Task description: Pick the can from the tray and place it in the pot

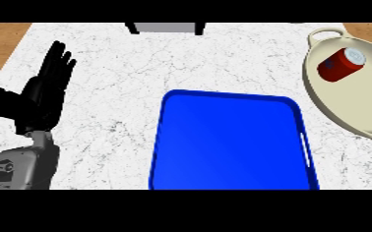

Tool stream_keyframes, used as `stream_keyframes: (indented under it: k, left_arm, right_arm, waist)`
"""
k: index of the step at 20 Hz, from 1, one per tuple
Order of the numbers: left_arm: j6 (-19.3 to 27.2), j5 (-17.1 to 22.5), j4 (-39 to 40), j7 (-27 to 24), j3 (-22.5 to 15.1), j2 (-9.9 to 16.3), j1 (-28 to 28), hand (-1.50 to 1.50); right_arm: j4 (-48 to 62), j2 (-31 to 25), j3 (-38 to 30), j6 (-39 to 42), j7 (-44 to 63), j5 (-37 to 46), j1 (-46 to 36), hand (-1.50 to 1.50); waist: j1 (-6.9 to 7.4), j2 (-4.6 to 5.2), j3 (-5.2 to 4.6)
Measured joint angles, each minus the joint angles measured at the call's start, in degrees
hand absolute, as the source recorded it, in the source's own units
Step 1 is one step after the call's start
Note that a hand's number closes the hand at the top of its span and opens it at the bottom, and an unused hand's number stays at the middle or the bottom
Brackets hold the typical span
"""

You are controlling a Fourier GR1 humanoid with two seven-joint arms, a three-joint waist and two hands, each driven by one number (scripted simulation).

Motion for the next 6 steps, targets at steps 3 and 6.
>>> stream_keyframes:
  k: [3, 6]
  left_arm:
    - [0.02, -0.10, -0.58, 0.38, -0.14, -0.07, 0.40, 0.00]
    - [-0.22, -0.06, -0.20, 0.49, 0.08, 0.28, -0.41, 0.00]
  right_arm:
    - [0.29, -1.29, 0.06, 0.38, -0.13, -0.23, 1.26, -1.50]
    - [0.35, -2.46, 0.22, 1.17, -0.19, -0.41, 2.19, -1.50]
  waist:
    - [0.20, 0.00, 0.05]
    - [0.19, 0.05, 0.08]
